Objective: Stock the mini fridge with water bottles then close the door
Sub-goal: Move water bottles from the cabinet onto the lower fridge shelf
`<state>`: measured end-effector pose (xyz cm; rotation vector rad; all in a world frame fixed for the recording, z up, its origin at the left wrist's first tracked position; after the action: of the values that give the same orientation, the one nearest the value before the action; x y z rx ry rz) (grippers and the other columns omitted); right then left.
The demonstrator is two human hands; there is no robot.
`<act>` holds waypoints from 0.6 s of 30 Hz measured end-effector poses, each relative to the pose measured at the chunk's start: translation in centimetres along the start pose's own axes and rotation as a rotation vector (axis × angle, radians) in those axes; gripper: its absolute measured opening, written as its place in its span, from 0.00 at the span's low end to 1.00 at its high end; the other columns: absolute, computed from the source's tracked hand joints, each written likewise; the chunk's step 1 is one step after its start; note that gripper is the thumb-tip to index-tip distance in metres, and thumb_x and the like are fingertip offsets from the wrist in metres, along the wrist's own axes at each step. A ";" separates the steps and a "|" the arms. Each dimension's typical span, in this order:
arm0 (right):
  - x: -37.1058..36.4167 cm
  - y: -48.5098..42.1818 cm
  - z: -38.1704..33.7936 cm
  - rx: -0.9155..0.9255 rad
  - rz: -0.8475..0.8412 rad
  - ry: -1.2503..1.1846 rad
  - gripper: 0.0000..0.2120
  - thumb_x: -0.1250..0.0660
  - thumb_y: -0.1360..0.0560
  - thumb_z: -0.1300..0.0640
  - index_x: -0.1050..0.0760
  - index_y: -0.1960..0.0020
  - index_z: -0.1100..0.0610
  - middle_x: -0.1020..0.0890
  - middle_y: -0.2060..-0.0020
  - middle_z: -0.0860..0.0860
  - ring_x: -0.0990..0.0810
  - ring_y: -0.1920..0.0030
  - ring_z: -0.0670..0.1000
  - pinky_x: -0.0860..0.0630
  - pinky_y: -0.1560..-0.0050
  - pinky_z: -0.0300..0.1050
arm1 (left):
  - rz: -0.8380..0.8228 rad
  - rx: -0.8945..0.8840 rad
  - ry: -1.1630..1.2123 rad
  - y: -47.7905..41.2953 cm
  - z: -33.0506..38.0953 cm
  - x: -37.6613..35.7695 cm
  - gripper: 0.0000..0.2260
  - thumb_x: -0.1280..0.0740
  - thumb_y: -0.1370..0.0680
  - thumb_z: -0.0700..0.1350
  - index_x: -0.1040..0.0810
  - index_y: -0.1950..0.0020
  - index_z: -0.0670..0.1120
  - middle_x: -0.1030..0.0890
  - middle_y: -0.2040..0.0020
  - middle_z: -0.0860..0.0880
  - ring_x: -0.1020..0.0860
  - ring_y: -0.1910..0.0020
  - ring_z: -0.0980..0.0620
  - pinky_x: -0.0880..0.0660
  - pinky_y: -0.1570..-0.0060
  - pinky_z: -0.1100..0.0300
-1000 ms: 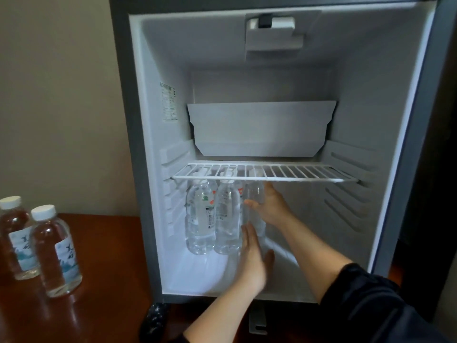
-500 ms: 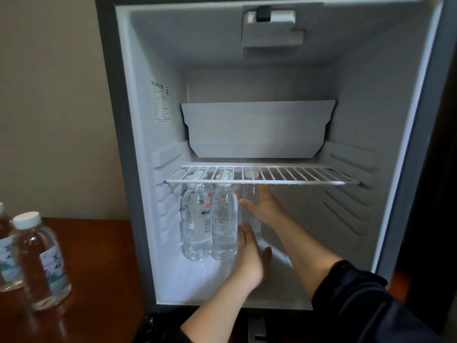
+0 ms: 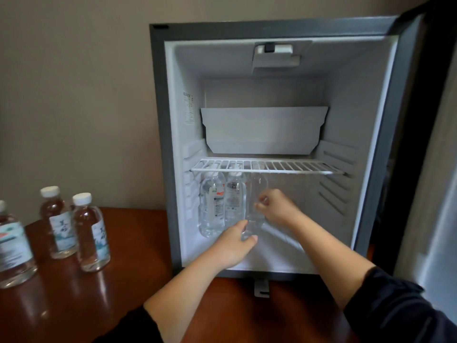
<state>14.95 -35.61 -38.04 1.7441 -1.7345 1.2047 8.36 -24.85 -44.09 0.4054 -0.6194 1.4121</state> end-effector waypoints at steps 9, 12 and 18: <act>-3.8 7.2 -6.8 0.069 -0.254 -0.026 0.12 0.36 0.23 0.52 0.24 0.45 0.59 0.17 0.53 0.59 0.16 0.57 0.55 0.21 0.62 0.46 | 0.070 0.036 -0.098 9.3 -1.9 8.3 0.20 0.39 0.21 0.48 0.33 0.31 0.45 0.24 0.38 0.41 0.25 0.47 0.49 0.33 0.51 0.63; -5.8 8.8 -9.9 0.104 -0.324 -0.028 0.12 0.37 0.22 0.53 0.25 0.45 0.60 0.17 0.51 0.62 0.17 0.58 0.54 0.23 0.64 0.45 | 0.095 0.052 -0.137 12.2 -3.4 10.9 0.18 0.38 0.21 0.49 0.30 0.33 0.45 0.22 0.40 0.44 0.24 0.46 0.51 0.31 0.47 0.64; -10.0 10.2 -16.7 0.223 -0.402 0.013 0.10 0.37 0.23 0.51 0.24 0.49 0.57 0.16 0.54 0.61 0.16 0.55 0.59 0.24 0.65 0.44 | 0.129 0.121 -0.160 16.7 -6.8 15.5 0.19 0.39 0.21 0.50 0.31 0.32 0.46 0.23 0.37 0.47 0.25 0.41 0.53 0.32 0.46 0.65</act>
<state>1.87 -18.03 -39.70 2.0801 -1.1948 1.2536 -6.36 -6.33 -41.43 0.5873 -0.7024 1.5555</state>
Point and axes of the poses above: each hand's wrist, its own y-axis away from the middle knuckle, its own x-axis out of the back of the hand, z = x × y, the point moved 8 cm from there along -y, towards the middle knuckle
